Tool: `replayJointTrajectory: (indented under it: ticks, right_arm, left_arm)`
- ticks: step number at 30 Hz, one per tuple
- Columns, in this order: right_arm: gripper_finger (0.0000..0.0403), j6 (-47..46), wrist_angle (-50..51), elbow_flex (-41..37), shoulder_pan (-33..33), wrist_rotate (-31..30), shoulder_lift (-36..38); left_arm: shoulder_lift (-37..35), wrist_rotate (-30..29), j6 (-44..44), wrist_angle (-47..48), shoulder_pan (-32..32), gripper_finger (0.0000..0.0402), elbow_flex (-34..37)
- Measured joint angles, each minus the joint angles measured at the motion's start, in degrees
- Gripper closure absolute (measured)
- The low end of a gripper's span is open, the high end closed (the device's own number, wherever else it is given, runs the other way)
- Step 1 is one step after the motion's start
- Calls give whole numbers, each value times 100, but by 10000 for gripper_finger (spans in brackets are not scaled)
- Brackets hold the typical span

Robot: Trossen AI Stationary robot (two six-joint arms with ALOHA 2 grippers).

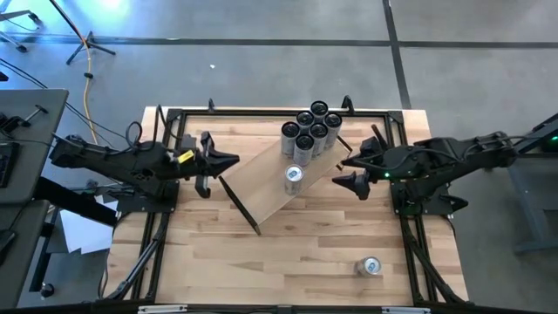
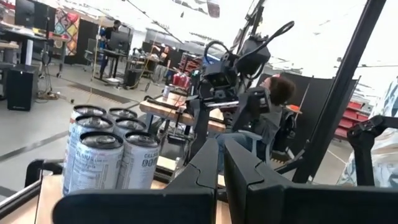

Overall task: Place canned beverage on shelf
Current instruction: Adjust the blue soda can on the shelf

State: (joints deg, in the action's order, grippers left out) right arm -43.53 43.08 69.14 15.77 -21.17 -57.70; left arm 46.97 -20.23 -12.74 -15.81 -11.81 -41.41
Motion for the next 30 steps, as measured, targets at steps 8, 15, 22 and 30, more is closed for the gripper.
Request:
replayJointTrajectory:
  ticks: [8, 15, 22, 30]
  right_arm:
    - [46, 588, -808, 1, 18, 388, -443]
    - [231, 655, -687, 1, 370, 527, -1021]
    - [373, 989, -677, -105, 732, 475, -1260]
    - [394, 382, -2830, -1802, 730, 72, -1246]
  left_arm:
    - [1, 4, -208, 261, 0, 401, 0]
    - [3, 155, -318, 331, 0, 401, 0]
    - [3, 161, -517, 622, 2, 401, 0]
    - [3, 164, -648, 699, 2, 401, 0]
